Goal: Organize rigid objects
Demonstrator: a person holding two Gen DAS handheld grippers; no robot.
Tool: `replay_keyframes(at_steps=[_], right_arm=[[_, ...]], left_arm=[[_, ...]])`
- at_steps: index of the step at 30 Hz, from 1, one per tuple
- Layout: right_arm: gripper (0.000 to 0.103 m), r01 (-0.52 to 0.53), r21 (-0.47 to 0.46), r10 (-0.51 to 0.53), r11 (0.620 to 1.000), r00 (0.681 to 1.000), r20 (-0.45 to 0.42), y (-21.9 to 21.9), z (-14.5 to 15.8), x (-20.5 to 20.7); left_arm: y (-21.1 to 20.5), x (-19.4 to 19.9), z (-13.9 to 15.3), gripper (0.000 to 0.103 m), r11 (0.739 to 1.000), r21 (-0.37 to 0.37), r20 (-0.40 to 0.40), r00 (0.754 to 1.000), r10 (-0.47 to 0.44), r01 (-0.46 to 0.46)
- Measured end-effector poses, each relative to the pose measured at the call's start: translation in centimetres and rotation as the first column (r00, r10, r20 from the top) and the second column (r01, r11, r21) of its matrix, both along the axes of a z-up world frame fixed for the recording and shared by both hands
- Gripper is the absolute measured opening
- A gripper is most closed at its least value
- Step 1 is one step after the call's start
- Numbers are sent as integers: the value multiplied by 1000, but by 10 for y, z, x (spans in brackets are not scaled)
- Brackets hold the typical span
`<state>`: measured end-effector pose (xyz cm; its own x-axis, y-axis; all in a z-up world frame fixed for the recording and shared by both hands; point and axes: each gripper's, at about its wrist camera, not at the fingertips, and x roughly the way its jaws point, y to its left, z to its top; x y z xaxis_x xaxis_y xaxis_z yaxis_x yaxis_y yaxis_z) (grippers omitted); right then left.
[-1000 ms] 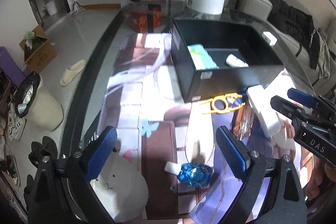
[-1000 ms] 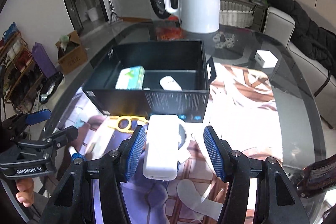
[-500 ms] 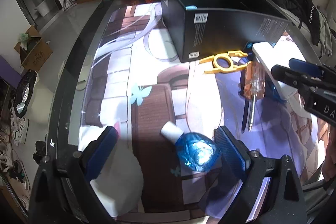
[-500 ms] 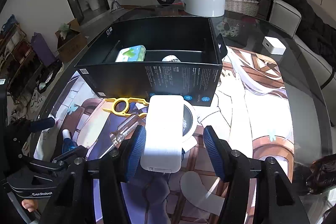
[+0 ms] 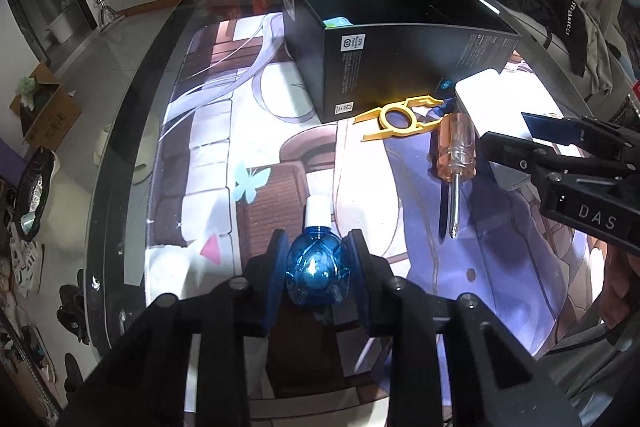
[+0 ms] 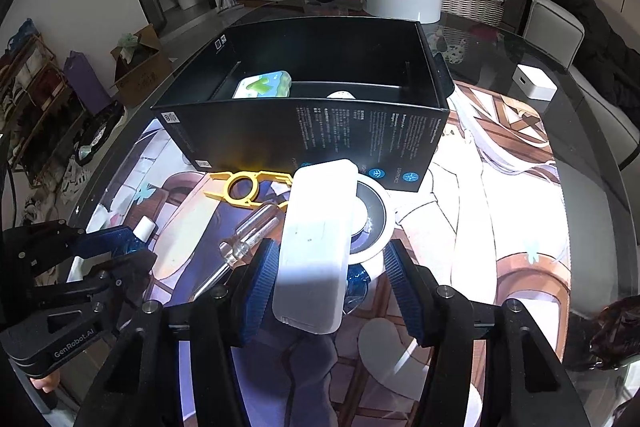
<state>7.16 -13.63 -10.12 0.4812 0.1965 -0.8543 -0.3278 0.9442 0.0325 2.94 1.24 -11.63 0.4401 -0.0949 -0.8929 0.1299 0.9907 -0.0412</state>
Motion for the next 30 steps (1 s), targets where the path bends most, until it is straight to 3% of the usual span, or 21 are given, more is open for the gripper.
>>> replay_keyframes(at_steps=[4,5,6,8,11,22,30], right_arm=[[53,-12,-27,12,1000,1000,7,4,-1,-1],[46,-16,-36,17,999,1000,11,5,0,-2],[32,-20,-49,21,999,1000,16,6,1,-2],[18,-40,-56,40,998,999,8,8,1,-3],[7,-56,-39,56,998,998,-6,8,0,-4],[7,-96,-12,96,995,995,15,13,11,-12],[7,-75,38,71,996,993,92,5,38,-15]], left_arm=[[-2,0,1,28,1000,0,4,1000,-6,6],[-2,1,1,28,1000,-2,4,1000,-7,7],[-3,1,1,28,1000,-2,6,1000,-7,7],[-3,2,1,28,1000,2,9,1000,-8,8],[-3,2,1,28,1000,-1,8,1000,-8,8],[-6,-2,17,28,1000,-4,71,997,-14,14],[-12,-9,52,28,1000,19,225,974,-19,15]])
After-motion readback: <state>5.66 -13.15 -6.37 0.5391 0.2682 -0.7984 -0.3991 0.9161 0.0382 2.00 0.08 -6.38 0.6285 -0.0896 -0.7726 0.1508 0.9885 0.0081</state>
